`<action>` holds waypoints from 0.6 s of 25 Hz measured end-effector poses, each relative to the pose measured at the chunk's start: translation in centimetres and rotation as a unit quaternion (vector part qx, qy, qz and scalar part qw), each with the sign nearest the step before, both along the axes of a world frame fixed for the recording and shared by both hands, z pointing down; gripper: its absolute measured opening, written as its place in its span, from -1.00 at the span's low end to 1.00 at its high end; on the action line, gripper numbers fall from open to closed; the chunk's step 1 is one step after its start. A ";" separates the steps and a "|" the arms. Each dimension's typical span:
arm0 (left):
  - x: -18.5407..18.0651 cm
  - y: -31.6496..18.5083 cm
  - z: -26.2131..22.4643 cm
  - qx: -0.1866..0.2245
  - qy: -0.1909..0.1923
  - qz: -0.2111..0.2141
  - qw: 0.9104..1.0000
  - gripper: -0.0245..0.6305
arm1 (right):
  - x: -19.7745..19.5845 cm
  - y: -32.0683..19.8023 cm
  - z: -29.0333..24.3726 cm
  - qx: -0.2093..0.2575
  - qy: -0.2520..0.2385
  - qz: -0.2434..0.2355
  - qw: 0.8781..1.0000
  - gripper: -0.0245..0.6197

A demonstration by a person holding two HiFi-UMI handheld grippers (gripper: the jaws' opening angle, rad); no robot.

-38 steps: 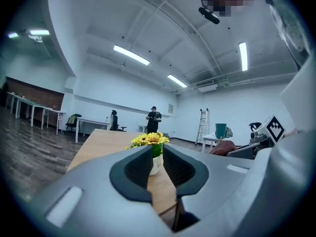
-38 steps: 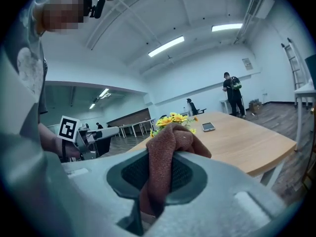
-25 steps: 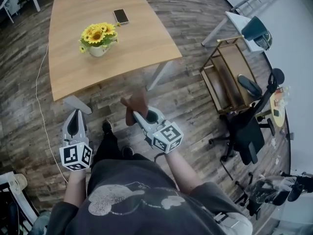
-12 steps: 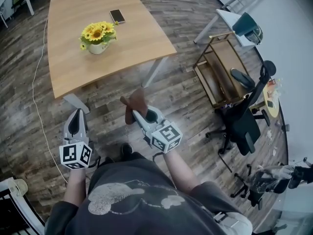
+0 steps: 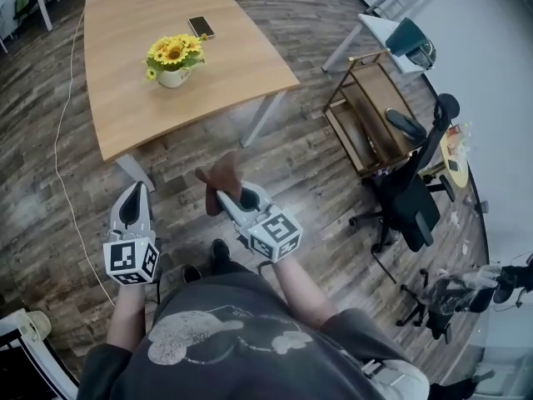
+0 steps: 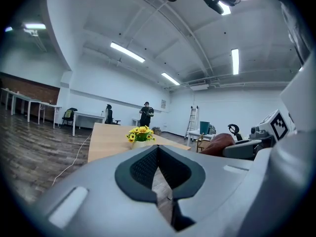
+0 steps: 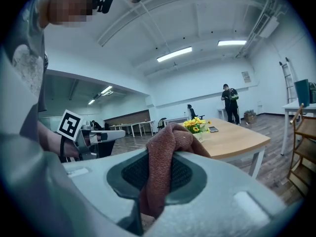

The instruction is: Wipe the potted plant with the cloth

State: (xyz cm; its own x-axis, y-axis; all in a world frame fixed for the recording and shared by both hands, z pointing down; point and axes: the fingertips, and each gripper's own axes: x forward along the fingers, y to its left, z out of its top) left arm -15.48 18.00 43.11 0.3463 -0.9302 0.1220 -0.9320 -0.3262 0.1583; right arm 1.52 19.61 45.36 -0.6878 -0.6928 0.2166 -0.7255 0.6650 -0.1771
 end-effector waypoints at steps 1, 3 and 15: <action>-0.3 0.2 0.1 -0.003 0.003 -0.001 1.000 -0.87 | -0.3 0.3 0.0 -0.001 0.001 -0.001 1.000 -0.75; -0.8 0.7 0.3 -0.005 0.003 -0.001 1.000 -0.87 | -0.8 0.7 0.1 -0.002 0.001 0.002 1.000 -0.75; -0.1 2.0 1.1 -0.023 -0.005 0.031 0.999 -0.87 | -2.1 3.2 0.2 0.001 0.002 0.002 1.000 -0.76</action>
